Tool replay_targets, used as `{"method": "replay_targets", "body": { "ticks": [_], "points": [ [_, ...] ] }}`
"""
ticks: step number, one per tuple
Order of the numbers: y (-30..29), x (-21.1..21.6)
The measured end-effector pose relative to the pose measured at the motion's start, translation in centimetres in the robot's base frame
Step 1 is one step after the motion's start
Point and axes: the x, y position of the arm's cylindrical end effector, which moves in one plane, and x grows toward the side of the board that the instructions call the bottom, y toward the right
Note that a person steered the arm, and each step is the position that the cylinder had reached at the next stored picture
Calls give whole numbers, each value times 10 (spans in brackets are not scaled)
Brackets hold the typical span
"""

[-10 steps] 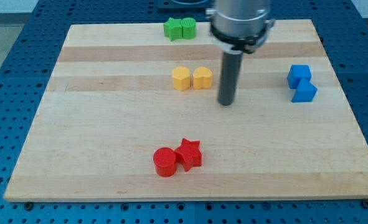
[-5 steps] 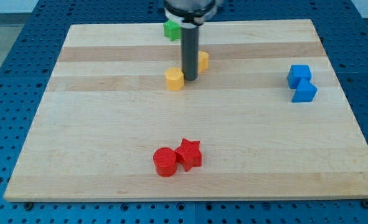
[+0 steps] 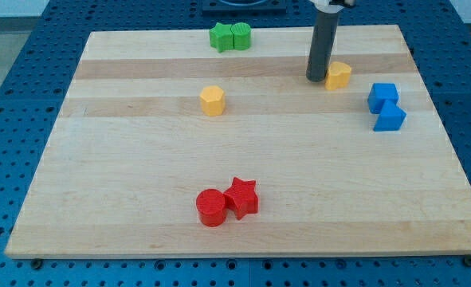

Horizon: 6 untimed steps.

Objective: Move yellow heart above blue cube

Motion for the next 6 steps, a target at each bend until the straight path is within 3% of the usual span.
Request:
{"method": "replay_targets", "body": {
  "ticks": [4,6],
  "points": [
    [73,-7],
    [49,-28]
  ]
}}
